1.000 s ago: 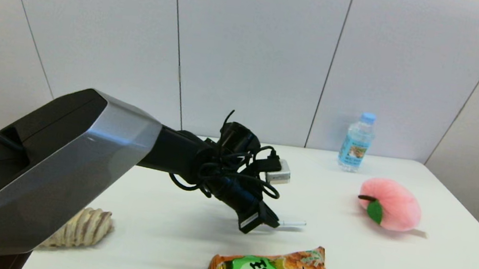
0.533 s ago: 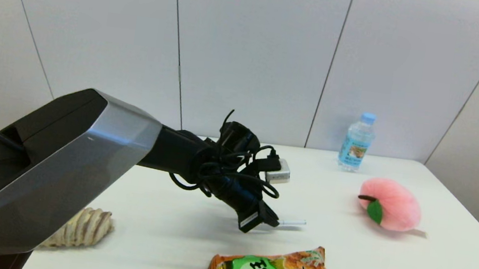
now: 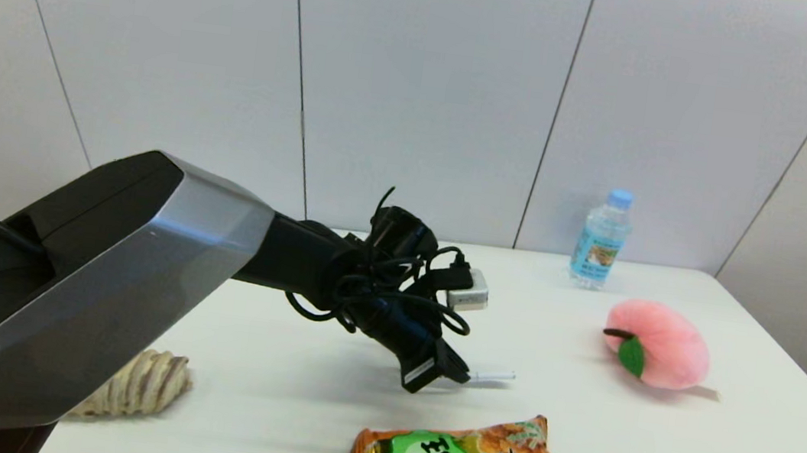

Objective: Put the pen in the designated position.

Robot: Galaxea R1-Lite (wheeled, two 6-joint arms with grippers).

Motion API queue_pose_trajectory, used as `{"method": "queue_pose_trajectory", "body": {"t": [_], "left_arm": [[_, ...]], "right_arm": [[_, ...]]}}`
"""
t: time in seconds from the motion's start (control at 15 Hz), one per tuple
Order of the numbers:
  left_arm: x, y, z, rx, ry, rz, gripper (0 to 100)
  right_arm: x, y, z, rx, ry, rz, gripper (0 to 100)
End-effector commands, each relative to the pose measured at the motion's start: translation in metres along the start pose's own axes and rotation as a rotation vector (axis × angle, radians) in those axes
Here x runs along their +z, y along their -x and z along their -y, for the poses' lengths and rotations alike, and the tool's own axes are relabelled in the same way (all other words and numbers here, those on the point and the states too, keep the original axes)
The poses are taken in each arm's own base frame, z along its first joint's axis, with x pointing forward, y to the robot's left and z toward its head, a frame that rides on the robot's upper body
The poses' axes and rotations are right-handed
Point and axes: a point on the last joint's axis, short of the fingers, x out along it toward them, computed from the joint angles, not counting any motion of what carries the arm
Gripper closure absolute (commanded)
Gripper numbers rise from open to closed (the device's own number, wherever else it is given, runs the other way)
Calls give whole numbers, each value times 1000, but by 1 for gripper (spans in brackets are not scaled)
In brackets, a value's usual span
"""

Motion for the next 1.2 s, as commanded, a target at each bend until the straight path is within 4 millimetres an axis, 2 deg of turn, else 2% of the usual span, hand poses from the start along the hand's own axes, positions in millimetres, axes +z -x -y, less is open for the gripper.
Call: {"method": "queue_pose_trajectory", "body": {"t": [0.07,0.6,0.67,1.07,1.2], "left_arm": [[-3,-3,0,-9,4,-7,100],[-6,-6,-1,-13,10,-13,100],[-7,-6,-1,-14,11,-14,0],[-3,-2,-1,-5,-3,-3,0],[5,8,1,11,-15,13,0]], "right_arm": [[0,0,0,1,0,-2,0],[0,0,0,1,0,-2,0],[0,0,0,1,0,-2,0],[0,0,0,1,0,-2,0],[0,0,0,1,0,-2,0]]}}
